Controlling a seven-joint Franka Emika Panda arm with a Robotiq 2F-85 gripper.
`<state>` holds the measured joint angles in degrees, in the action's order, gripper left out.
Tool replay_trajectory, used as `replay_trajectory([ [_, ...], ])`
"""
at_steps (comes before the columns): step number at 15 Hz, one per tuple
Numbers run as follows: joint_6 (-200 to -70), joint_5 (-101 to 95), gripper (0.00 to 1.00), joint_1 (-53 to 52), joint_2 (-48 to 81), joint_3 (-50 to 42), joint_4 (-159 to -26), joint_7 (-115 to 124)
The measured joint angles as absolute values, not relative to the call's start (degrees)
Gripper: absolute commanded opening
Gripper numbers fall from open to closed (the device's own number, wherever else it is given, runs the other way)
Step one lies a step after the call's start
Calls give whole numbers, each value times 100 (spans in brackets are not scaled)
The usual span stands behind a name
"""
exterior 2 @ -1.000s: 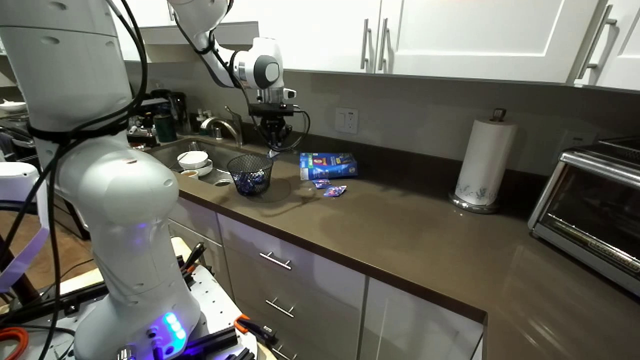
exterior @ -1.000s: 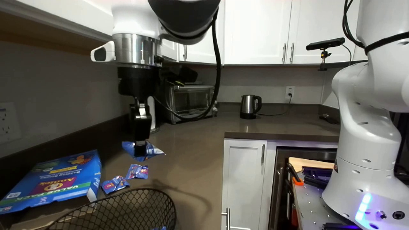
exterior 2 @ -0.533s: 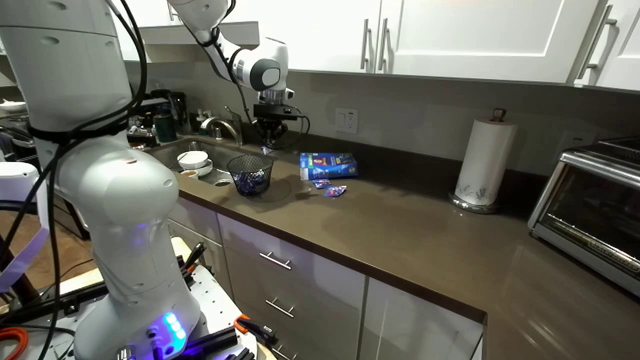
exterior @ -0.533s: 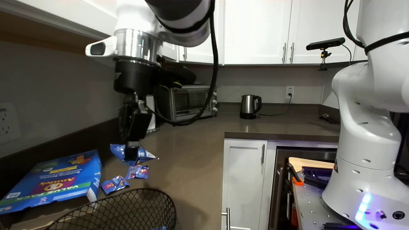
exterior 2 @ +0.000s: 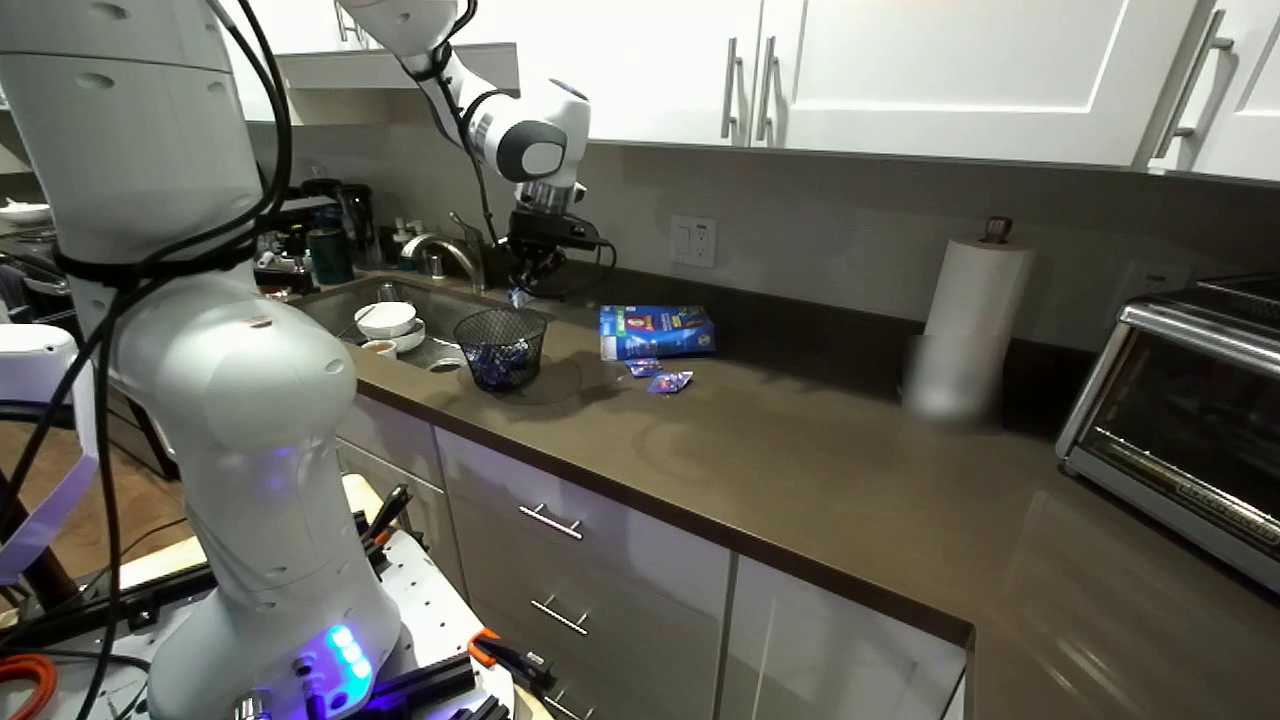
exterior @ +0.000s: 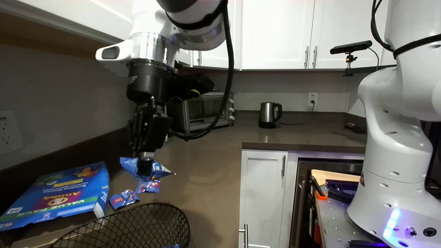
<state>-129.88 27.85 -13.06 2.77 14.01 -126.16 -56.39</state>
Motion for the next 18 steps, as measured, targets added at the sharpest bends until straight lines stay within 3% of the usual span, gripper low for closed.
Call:
replay_trajectory([
  [3, -12702, 2982, 8, -1292, 276, 1365, -12587, -5952],
  [4, -12626, 3008, 4, -1292, 276, 1361, -12570, -6032],
  [8, -12432, 3009, 4, -1314, 279, 1423, -12529, -6095],
  [9, -12424, 3009, 9, -1331, 283, 1446, -12529, -6096],
  [10, -12424, 3009, 37, -1358, 286, 1463, -12529, -6098],
  [12, -12424, 3003, 44, -1390, 299, 1514, -12529, -6098],
  [18, -12424, 2998, 83, -1415, 330, 1584, -12529, -6098],
])
